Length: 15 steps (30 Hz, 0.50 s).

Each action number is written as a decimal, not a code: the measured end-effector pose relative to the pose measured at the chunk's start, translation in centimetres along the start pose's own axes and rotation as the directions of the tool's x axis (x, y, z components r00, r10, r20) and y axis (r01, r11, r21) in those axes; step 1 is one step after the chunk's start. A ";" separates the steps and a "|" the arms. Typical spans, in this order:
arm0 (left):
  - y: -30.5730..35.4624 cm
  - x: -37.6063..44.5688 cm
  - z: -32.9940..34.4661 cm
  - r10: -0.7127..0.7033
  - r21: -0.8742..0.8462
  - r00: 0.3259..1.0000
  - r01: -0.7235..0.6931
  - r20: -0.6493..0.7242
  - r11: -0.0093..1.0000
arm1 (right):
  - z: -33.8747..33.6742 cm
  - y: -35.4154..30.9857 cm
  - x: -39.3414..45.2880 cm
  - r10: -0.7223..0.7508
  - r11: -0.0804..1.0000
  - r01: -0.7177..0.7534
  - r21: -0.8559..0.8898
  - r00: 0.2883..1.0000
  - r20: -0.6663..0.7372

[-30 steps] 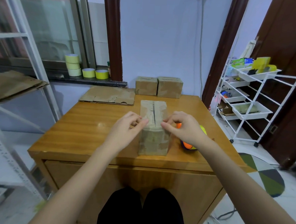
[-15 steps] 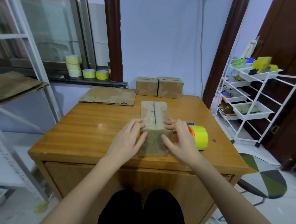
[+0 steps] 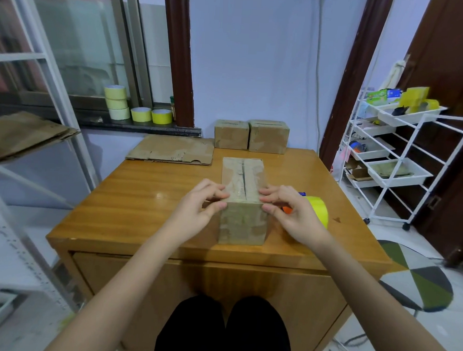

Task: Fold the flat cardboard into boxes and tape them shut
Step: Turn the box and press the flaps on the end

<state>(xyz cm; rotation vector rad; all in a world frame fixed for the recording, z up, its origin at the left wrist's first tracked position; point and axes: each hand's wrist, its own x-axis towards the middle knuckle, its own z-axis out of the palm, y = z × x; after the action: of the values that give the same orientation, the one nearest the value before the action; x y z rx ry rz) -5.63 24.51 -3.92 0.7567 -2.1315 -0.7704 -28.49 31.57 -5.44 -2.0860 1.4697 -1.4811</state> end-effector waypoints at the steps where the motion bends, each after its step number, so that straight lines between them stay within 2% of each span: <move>1: -0.1 0.0 -0.2 -0.002 -0.013 1.000 0.002 0.008 1.000 | -0.1 -0.1 0.0 0.014 1.000 -0.014 0.014 1.000 0.021; 5: 0.0 -0.2 -0.8 -0.014 -0.017 0.998 0.015 0.054 1.000 | -1.2 -0.4 0.0 0.072 0.996 -0.077 0.033 0.988 0.134; 8: 0.7 0.2 -0.7 -0.083 -0.030 0.996 0.084 0.034 0.996 | -2.2 -1.0 0.6 0.133 0.991 -0.133 -0.013 0.964 0.232; 12: 1.6 0.7 0.2 -0.080 0.081 0.994 0.086 -0.070 0.993 | -1.9 -1.5 1.1 0.111 0.991 -0.097 -0.089 0.979 0.172; 15: 1.3 0.7 0.0 -0.081 0.067 0.996 0.083 -0.029 0.994 | -1.8 -1.2 0.9 0.099 0.994 -0.092 -0.050 0.981 0.167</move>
<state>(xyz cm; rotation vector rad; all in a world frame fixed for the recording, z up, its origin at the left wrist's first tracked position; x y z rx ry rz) -6.40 24.84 -2.65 0.8901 -2.1230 -0.7295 -29.22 32.07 -3.30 -2.0753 1.5247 -1.2163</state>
